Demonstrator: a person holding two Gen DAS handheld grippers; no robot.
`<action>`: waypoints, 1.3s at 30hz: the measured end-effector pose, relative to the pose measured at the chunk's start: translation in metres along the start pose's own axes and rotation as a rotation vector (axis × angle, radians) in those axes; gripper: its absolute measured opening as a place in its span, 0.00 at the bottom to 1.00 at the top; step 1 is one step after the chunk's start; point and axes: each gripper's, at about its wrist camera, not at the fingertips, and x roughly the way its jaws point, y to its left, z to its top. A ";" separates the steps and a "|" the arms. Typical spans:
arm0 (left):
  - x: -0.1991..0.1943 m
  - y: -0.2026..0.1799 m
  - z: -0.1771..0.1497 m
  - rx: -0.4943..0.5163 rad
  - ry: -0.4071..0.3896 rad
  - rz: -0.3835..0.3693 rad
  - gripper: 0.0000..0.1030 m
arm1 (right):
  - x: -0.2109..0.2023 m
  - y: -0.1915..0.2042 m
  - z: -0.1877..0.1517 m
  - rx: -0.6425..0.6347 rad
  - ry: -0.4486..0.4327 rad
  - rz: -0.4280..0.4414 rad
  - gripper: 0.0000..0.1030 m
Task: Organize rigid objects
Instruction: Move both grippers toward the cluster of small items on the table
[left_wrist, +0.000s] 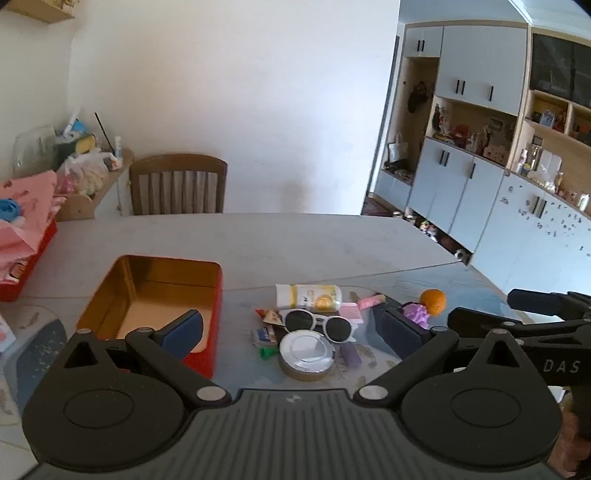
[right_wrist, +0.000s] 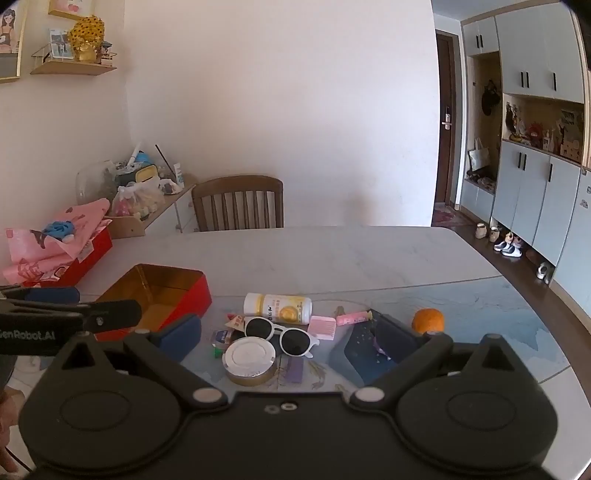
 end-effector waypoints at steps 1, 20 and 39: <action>-0.001 -0.001 0.000 0.003 -0.004 -0.002 1.00 | -0.001 0.001 0.000 -0.003 -0.002 0.002 0.98; 0.004 0.004 0.001 -0.040 0.034 -0.008 1.00 | -0.004 0.000 0.002 0.004 -0.004 0.021 0.98; 0.074 -0.019 0.001 -0.090 0.126 -0.032 1.00 | 0.061 -0.060 0.010 0.005 0.118 0.042 0.94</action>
